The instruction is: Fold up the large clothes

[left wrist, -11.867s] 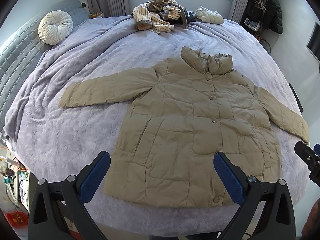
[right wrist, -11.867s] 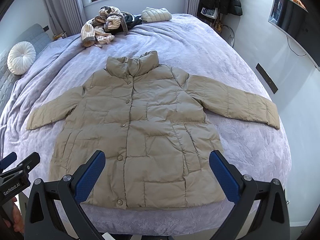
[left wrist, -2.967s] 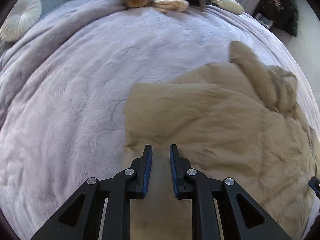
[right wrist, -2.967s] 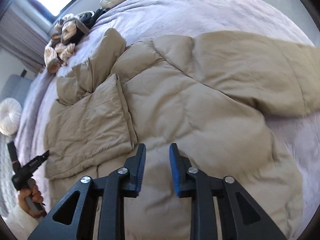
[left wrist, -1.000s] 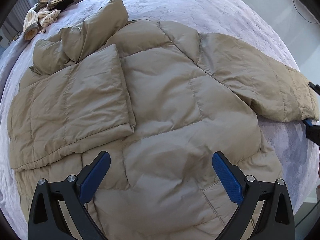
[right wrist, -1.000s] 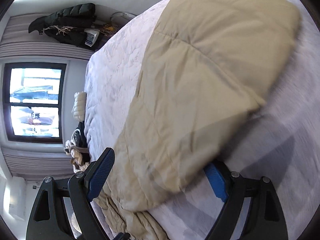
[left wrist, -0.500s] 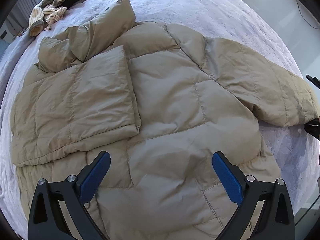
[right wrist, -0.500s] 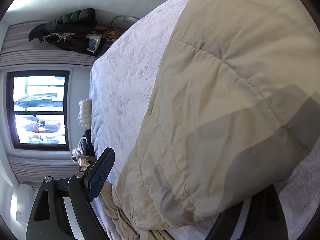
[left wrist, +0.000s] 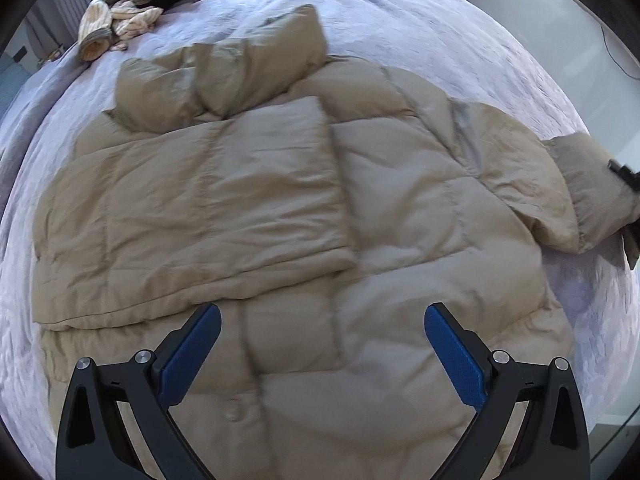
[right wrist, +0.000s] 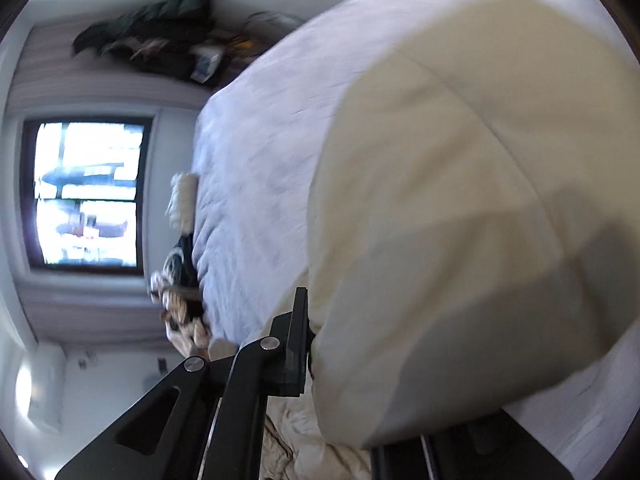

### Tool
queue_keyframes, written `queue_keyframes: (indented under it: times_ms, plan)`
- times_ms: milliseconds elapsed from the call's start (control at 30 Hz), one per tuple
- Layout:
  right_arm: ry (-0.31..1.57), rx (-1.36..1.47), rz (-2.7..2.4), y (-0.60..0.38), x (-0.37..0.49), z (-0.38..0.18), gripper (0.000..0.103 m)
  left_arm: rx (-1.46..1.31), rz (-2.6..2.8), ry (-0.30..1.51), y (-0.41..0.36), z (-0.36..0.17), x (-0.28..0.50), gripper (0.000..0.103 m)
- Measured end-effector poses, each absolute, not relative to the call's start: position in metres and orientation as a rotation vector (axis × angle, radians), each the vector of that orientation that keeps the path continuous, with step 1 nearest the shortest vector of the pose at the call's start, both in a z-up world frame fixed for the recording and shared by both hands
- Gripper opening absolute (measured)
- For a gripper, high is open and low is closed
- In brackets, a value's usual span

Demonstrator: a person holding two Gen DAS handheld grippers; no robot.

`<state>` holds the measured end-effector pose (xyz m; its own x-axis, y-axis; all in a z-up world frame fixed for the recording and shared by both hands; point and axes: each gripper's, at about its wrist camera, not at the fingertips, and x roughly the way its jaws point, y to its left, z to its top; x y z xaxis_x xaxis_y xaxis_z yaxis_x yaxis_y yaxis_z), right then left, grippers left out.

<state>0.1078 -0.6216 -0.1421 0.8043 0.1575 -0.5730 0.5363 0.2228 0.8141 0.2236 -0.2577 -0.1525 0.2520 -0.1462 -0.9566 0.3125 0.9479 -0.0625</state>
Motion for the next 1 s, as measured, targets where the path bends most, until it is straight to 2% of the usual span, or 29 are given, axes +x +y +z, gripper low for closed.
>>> queue_keyframes:
  times_ms: [233, 533, 700, 900, 967, 1000]
  plan:
    - [0.647, 1.131, -0.123, -0.545, 0.167, -0.082, 0.008, 0.163, -0.264, 1.261, -0.214, -0.148, 0.236, 0.102]
    - [0.788, 0.689, 0.117, -0.369, 0.256, -0.034, 0.008, 0.092, -0.186, 1.243, -0.140, -0.141, 0.248, 0.102]
    - [0.933, 0.554, 0.157, -0.286, 0.277, -0.072, 0.008, 0.063, -0.133, 1.237, -0.101, -0.146, 0.249, 0.102]
    - [1.149, 0.516, 0.064, -0.241, 0.279, -0.165, 0.013, 0.033, -0.103, 1.243, -0.069, -0.155, 0.249, 0.102]
    - [1.137, 0.567, 0.061, -0.246, 0.273, -0.169, 0.029, 0.021, -0.118, 1.234, -0.067, -0.155, 0.249, 0.102]
    - [1.130, 0.594, 0.075, -0.248, 0.269, -0.164, 0.061, 0.009, -0.131, 1.229, -0.066, -0.154, 0.250, 0.102]
